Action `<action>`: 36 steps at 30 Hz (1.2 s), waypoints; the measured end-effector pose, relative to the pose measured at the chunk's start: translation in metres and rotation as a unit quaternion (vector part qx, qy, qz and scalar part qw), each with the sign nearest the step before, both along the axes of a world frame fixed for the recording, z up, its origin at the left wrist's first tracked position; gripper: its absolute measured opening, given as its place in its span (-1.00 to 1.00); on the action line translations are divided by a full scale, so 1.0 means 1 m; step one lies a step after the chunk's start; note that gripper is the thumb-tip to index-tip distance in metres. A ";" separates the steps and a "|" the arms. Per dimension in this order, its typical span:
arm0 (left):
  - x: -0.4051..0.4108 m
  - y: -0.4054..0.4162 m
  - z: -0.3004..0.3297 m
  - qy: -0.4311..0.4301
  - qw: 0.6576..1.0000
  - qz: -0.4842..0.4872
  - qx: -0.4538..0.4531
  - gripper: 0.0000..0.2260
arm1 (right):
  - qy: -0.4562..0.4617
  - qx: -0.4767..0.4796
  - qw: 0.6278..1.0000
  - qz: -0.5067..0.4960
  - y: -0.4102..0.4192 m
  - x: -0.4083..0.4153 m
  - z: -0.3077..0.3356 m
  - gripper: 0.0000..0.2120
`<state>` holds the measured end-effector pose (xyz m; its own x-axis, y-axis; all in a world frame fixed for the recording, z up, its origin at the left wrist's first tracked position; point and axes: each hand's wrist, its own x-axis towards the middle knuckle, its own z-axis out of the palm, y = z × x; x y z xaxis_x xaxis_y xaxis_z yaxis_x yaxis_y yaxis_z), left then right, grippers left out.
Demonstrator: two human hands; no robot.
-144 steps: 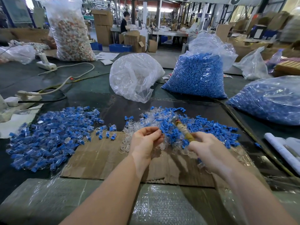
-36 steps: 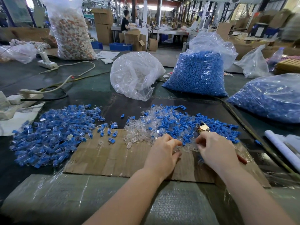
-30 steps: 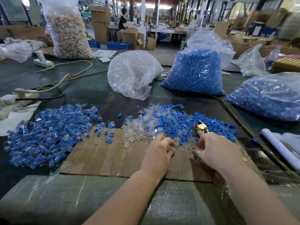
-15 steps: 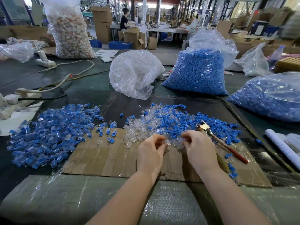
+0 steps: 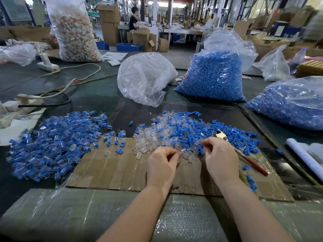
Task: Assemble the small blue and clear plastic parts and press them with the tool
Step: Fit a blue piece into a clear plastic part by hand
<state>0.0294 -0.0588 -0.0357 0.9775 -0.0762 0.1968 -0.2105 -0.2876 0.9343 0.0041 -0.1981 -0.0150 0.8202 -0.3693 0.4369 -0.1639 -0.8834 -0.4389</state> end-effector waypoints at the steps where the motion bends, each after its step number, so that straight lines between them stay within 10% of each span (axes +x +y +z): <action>1: 0.000 0.000 -0.001 -0.004 1.000 -0.002 0.007 -0.83 | 0.008 -0.007 1.000 -0.004 -0.001 0.003 0.001 -0.88; 16: 0.001 -0.001 -0.004 -0.016 0.998 -0.049 0.034 -0.85 | 0.105 -0.072 0.992 -0.023 0.004 0.042 0.010 -0.84; 27: 0.004 -0.001 -0.004 0.039 0.998 -0.034 -0.030 -0.77 | -0.069 0.197 0.973 0.099 0.028 -0.007 -0.011 -0.97; 36: 0.005 0.000 -0.003 0.074 0.991 -0.052 -0.097 -0.78 | -0.059 0.139 0.981 0.121 0.031 -0.015 -0.021 -0.94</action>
<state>0.0343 -0.0583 -0.0387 0.9857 -0.1520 0.0731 -0.0864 -0.0830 0.9928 -0.0107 -0.1667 -0.0356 0.8485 -0.2888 0.4435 0.1014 -0.7337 -0.6718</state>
